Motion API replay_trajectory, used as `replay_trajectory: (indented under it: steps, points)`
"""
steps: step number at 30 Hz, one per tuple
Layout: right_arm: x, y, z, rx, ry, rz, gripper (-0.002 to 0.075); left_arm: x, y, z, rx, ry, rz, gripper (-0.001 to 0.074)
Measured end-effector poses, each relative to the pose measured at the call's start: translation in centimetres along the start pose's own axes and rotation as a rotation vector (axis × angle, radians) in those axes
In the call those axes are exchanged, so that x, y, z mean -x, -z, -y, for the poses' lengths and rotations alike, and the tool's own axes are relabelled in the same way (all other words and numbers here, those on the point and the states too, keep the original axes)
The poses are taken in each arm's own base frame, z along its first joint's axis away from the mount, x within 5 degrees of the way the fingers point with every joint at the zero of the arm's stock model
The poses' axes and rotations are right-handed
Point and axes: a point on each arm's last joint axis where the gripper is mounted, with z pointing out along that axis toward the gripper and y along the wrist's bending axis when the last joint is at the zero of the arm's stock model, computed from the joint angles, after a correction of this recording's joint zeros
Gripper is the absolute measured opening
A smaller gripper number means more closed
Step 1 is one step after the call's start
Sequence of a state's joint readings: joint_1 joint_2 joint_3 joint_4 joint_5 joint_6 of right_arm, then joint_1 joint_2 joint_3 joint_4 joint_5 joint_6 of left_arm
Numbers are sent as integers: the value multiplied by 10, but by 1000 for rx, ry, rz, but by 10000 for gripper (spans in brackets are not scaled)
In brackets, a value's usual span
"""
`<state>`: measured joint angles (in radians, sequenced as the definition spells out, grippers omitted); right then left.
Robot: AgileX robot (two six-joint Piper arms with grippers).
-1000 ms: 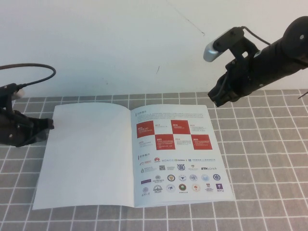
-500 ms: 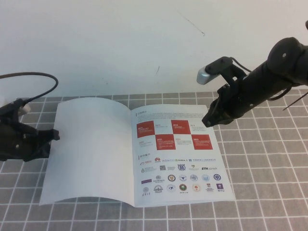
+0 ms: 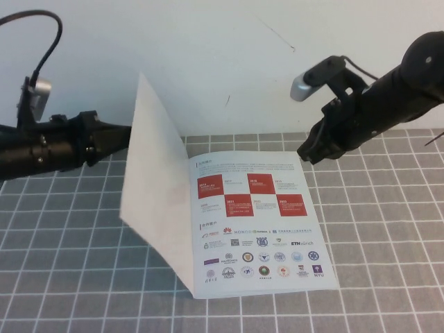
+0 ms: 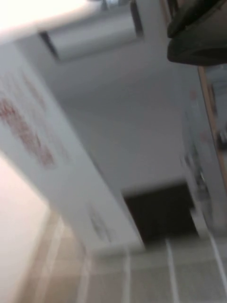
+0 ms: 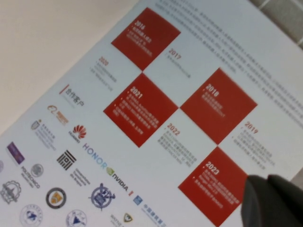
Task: Close book
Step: 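Close the open booklet and leave it lying on the table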
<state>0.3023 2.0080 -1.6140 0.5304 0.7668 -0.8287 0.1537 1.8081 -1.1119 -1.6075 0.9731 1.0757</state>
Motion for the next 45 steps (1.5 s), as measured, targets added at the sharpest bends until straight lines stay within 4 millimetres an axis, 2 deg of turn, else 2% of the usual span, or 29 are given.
replay_trajectory:
  steps: [2,6,13,16,21,26,30,40,42,45]
  points:
    - [5,15,-2,-20,2,29,-3,-2,-7,10,-41,-20,3,-4]
    - [15,49,-7,-57,16,87,-3,-21,-36,30,-60,-68,-60,-4]
    - [26,100,-26,-87,67,159,-3,-64,-91,59,72,-233,-118,-4]
    - [27,110,-30,-90,67,169,-3,-78,-105,65,169,-316,-115,-4]
    - [23,107,-31,-65,31,133,-3,-95,-120,64,281,-422,-136,-4]
    - [15,80,-24,-9,-34,51,-3,-114,-138,33,339,-414,-230,-4]
    - [7,48,-18,67,-97,-2,-3,-128,-147,7,388,-421,-312,-4]
    - [-22,-73,-21,138,-159,-150,-3,-129,-148,4,398,-414,-324,-4]
    - [-30,-90,-22,148,-170,-179,-3,-129,-148,4,398,-414,-324,-4]
    - [-34,-96,-21,154,-178,-193,-3,-125,-145,10,390,-424,-309,-4]
